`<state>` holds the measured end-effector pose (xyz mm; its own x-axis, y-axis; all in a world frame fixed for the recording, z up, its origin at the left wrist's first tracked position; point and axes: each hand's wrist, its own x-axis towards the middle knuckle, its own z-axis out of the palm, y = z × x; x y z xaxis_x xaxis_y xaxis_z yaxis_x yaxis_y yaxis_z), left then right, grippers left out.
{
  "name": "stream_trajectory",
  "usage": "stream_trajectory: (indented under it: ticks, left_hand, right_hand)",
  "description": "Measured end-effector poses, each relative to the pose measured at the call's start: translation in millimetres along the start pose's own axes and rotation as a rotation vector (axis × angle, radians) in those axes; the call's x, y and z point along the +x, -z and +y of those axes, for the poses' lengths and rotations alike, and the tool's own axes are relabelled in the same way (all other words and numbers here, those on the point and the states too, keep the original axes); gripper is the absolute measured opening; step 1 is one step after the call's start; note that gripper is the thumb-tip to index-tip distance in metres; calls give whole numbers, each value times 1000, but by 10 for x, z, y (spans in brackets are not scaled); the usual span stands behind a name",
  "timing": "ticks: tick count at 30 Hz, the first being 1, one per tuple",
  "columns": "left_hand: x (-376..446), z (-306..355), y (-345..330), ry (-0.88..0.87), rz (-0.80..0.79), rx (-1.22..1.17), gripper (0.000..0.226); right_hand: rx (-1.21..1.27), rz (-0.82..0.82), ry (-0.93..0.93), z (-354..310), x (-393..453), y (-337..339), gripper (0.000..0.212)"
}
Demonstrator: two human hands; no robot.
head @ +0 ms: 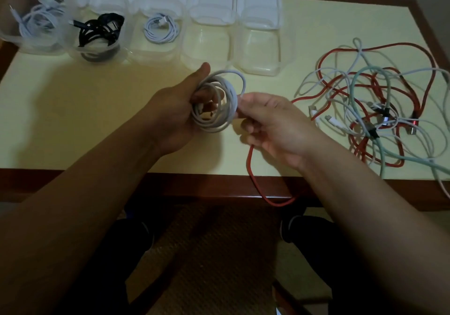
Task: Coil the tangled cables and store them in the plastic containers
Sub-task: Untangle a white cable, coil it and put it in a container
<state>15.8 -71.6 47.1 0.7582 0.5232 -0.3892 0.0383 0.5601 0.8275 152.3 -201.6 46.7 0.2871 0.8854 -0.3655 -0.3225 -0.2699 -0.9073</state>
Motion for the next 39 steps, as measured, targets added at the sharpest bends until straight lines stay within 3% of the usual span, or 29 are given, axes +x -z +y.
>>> stream_trajectory:
  ticks: [7, 11, 16, 20, 23, 28, 34, 36, 39]
  left_hand:
    - [-122, 17, -189, -54, 106, 113, 38]
    - [-136, 9, -216, -120, 240, 354, 63]
    - [-195, 45, -196, -212, 234, 710, 57]
    - [-220, 7, -199, -311, 148, 601, 53]
    - [-152, 49, -107, -351, 339, 603, 52]
    - [-82, -19, -83, -210, 465, 472, 47]
    - [-35, -21, -59, -79, 524, 182, 49]
    - [-32, -27, -47, -40, 523, 156, 53]
    - [-52, 9, -37, -28, 529, 158, 40]
  right_hand:
    - [428, -276, -247, 101, -23, -161, 23]
    - [505, -351, -272, 60, -52, -168, 43]
    - [243, -285, -197, 24, -60, -219, 9]
    - [236, -166, -143, 51, -72, -240, 30]
    - [220, -3, -108, 33, -75, -228, 53]
    - [-111, 85, -125, 30, -116, -262, 23]
    - [-411, 5, -185, 38, -132, -227, 12]
    - [-502, -24, -196, 16, -147, -212, 11]
    - [-599, -61, -207, -32, -175, -187, 12]
